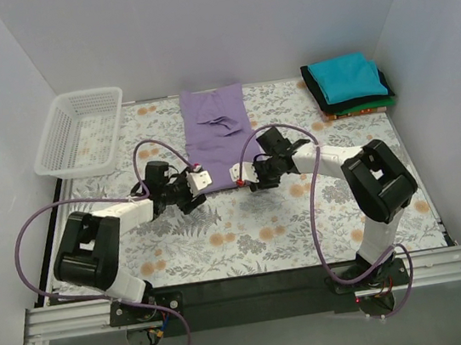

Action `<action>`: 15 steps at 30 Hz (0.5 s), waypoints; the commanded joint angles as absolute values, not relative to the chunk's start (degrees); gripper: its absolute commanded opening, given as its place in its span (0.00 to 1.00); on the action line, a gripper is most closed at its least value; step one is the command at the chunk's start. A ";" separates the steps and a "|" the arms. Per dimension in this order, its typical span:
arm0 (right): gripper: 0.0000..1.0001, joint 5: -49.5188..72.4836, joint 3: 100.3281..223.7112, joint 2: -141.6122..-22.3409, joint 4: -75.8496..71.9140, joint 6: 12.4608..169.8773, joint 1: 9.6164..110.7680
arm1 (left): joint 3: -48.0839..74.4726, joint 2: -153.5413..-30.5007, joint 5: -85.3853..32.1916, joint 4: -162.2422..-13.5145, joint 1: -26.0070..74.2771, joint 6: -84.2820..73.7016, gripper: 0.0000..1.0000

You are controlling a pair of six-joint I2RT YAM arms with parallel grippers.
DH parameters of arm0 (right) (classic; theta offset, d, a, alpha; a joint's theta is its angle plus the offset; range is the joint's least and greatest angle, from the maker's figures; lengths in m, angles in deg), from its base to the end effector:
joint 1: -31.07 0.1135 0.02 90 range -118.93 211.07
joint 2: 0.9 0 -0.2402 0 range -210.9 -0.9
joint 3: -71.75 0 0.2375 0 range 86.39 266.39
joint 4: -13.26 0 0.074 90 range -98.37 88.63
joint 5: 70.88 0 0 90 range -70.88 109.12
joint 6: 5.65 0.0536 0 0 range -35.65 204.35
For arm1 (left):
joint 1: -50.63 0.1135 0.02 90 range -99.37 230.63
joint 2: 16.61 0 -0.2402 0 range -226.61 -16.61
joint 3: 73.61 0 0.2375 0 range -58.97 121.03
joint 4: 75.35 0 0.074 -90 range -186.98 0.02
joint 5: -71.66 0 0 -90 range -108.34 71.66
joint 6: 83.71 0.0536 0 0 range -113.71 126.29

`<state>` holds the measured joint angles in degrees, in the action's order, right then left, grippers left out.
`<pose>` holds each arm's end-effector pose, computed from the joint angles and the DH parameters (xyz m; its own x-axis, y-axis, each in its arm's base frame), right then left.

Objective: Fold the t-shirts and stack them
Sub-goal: Fold the tshirt

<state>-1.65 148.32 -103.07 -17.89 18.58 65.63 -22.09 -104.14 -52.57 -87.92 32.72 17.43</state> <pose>0.2798 0.2158 0.1419 0.3470 -0.7963 -0.4955 -0.9114 -0.1619 -0.3783 0.2572 -0.1148 0.1251 -0.5826 0.3561 -0.7306 0.7348 0.6151 -0.2861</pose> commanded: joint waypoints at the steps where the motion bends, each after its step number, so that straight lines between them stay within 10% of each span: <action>1: 0.46 -0.48 147.38 -104.25 -13.95 17.82 65.61 | -21.62 -106.34 -49.80 -83.22 32.53 20.44 0.58; 10: 0.19 4.71 147.20 -107.59 -9.99 17.91 65.96 | -19.78 -111.80 -45.06 -81.54 32.35 22.99 0.31; 15: 0.01 3.49 148.87 -103.57 -12.70 20.62 65.96 | -16.53 -108.65 -48.30 -88.73 32.27 20.35 0.00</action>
<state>2.83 148.08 -105.91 -10.34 18.73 65.96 -18.68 -111.40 -47.94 -82.78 32.26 20.86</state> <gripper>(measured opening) 0.031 0.029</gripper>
